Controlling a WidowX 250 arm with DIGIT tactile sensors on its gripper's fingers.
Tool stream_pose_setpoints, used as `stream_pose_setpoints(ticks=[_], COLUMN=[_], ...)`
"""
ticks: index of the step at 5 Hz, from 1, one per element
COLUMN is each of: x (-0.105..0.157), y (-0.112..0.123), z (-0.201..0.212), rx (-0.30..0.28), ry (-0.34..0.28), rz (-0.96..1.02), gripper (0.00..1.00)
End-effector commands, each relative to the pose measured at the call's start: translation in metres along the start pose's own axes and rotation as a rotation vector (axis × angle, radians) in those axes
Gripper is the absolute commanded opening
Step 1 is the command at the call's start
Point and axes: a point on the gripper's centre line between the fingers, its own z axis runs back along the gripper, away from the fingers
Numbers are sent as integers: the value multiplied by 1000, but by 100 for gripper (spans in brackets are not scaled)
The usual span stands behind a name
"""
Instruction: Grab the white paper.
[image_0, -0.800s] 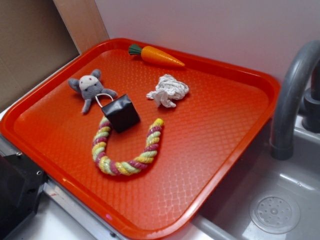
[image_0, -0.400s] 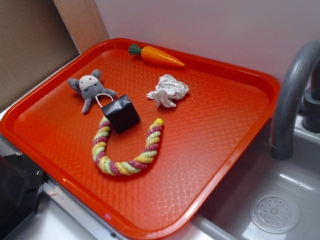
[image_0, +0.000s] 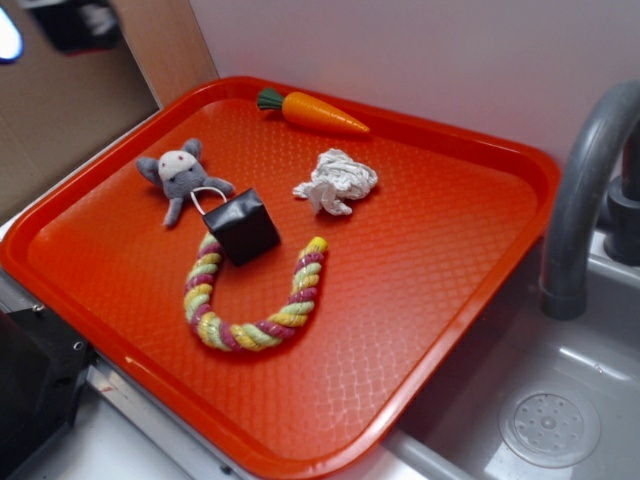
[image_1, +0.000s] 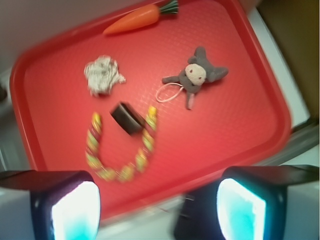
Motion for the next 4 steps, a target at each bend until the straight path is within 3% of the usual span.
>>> stream_pose_setpoints(ticks=[1,2,3,4], x=[45,67,85,92], y=[-47,-65,-77,-85], z=[-43,-64,-88,-108], rx=[-11,17,34,117], ry=[-75,-127,-111,-158], rz=[278,313,334,321], gripper=[100,100,100,100])
